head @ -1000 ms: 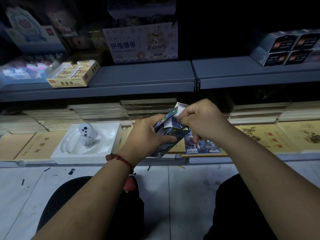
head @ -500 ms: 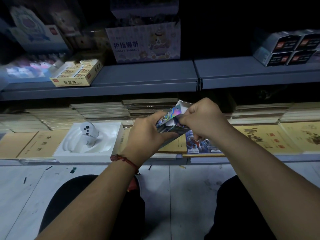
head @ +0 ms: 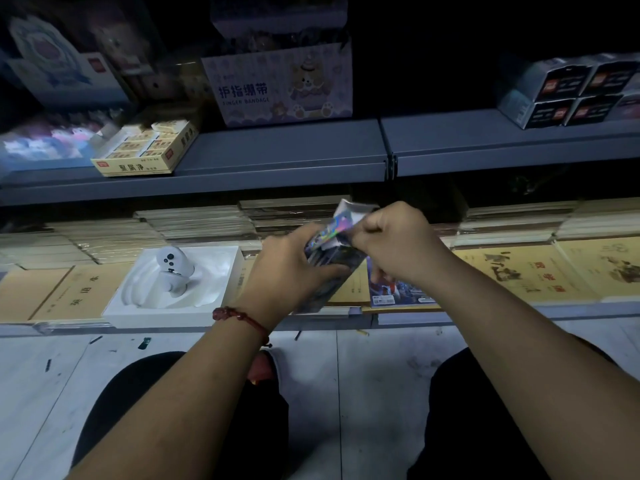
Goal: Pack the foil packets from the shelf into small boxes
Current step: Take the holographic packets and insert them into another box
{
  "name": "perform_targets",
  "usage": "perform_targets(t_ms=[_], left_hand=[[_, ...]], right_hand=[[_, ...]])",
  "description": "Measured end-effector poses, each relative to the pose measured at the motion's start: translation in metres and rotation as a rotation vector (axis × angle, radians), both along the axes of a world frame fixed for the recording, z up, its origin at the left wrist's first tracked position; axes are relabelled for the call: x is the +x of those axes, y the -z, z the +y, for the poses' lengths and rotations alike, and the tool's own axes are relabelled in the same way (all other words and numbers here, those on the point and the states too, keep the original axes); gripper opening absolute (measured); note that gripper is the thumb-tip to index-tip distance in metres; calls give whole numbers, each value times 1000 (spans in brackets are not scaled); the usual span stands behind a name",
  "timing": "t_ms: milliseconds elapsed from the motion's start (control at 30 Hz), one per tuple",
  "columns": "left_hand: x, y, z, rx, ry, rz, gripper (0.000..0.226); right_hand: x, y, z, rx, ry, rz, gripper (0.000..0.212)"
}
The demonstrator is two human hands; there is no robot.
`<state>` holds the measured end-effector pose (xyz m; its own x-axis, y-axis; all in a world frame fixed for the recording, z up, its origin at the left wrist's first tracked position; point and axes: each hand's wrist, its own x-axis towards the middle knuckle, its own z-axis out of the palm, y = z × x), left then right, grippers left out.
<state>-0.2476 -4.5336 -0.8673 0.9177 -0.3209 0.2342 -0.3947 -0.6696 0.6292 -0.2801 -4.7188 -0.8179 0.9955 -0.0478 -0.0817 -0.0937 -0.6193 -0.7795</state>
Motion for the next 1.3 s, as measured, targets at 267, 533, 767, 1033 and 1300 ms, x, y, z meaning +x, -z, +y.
perform_targets(t_ms=[267,533,767,1033,1300], left_hand=[[-1,-3,-4,-86,-66,5,43],[-5,-2,-4,-80,-62,-44,46],[-3,-9,-5,-110,-57,-29,44],[-3,-6,-3,-101,-100,-58,51],[-8,-7,-5,-102,-85,-34,46]], right_hand=[[-3,-7,16,218,27,-332,26],[1,10,31,172,-38,-349,36],[3,2,31,399,196,-358,33],[-4,-5,34,482,173,-282,36],[-1,-1,33,630,183,-231,19]])
